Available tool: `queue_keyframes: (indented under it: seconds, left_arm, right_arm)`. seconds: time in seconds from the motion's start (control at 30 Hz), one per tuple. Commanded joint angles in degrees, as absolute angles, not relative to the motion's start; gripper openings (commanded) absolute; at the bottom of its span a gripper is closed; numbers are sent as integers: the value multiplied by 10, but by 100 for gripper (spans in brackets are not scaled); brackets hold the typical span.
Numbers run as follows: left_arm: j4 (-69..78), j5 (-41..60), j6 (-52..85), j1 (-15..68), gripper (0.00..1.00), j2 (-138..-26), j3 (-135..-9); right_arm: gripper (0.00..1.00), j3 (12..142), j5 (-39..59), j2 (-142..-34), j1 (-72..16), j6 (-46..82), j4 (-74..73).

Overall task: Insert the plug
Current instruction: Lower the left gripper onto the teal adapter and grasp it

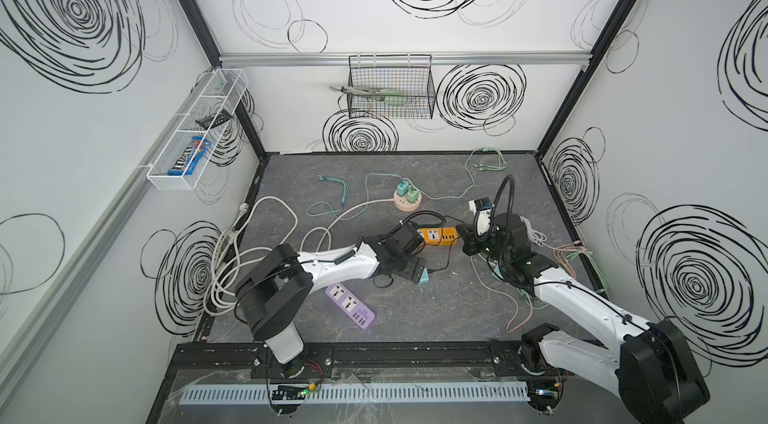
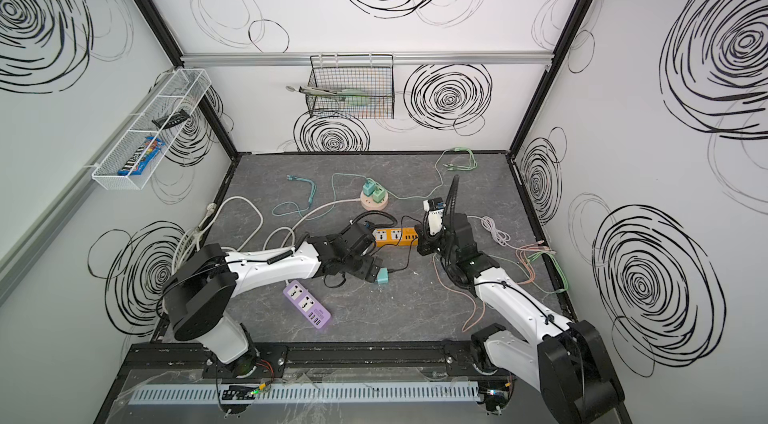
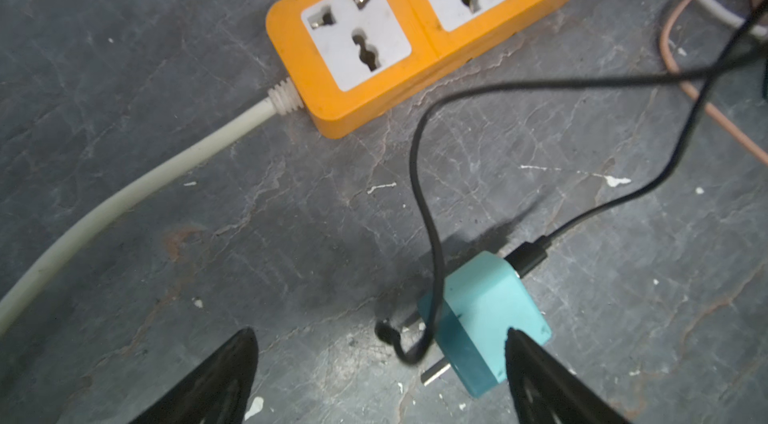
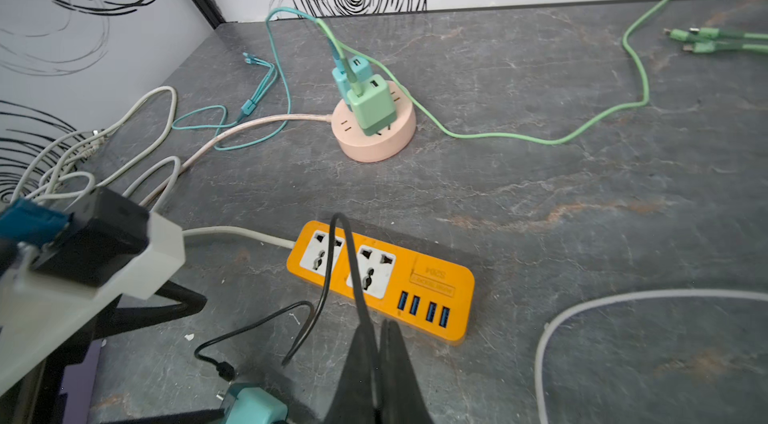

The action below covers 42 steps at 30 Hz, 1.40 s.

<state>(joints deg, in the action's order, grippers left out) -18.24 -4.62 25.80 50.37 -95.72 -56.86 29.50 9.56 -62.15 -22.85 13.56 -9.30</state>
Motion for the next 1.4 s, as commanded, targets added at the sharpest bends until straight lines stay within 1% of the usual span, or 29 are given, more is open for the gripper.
queue_keyframes:
  seconds: [0.0,0.03,0.1,0.23,0.33,0.43,0.5,0.57,0.87,0.97,1.1,1.37]
  left_arm:
    - [-201,-26,248,503,96,-949,-572]
    - [-201,-23,231,504,96,-946,-571]
    - [-204,-23,220,505,96,-939,-570]
    - [-207,-81,170,532,96,-913,-568]
    - [-199,-91,115,563,96,-901,-572]
    - [-207,-104,53,596,98,-917,-588]
    - [-217,-100,20,604,99,-939,-601]
    - [-228,-89,-11,604,95,-963,-617]
    - [-235,-63,-112,602,90,-1028,-673]
    - [-244,-46,-127,594,89,-1048,-690]
    - [-253,-35,-147,587,89,-1066,-702]
    - [-265,9,-159,569,85,-1080,-711]
  right_arm:
    - [10,291,104,-627,-216,154,-111]
    - [12,290,109,-631,-213,154,-109]
    - [15,292,112,-640,-211,158,-100]
    - [12,301,96,-661,-209,179,-68]
    - [10,307,91,-677,-207,189,-52]
    - [10,317,94,-694,-206,195,-38]
    - [10,321,95,-701,-205,198,-38]
    - [10,322,97,-704,-205,201,-39]
    - [9,312,90,-697,-195,207,-50]
    - [7,314,80,-705,-184,214,-63]
    - [5,335,96,-734,-170,215,-87]
    - [4,391,121,-789,-163,196,-91]
